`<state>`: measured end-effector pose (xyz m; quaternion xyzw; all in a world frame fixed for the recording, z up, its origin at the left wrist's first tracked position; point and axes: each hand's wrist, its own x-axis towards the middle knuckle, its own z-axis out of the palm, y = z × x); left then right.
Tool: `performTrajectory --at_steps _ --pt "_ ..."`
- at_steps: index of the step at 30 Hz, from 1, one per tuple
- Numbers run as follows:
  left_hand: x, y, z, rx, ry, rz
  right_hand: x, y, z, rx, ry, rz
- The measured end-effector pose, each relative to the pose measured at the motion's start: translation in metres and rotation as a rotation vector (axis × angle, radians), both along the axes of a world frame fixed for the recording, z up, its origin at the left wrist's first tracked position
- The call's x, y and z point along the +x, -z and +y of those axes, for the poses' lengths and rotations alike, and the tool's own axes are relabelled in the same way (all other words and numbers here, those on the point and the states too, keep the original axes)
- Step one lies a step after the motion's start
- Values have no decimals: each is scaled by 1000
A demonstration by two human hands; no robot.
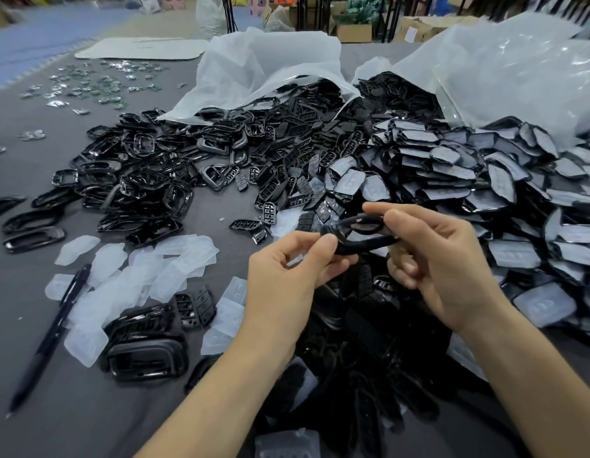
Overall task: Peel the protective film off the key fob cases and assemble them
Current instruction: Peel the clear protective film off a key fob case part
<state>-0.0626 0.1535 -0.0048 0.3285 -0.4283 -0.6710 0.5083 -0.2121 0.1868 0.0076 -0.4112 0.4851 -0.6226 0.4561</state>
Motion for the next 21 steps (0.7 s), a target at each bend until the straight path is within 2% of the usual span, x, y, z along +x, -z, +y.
performTrajectory --at_steps 2,6,8,17,21 --pt "1 -1 -1 -9 -10 8 5 1 -1 -27 34 -41" --pt "1 0 2 -109 -36 -49 17 7 -4 -3 37 -324" --pt "1 1 3 -140 -46 -84 20 9 -5 16 29 -393" --pt "0 4 2 -187 -94 -146 21 9 -3 91 24 -502" --pt "1 5 0 -197 -50 -159 20 10 -4 150 -1 -517"
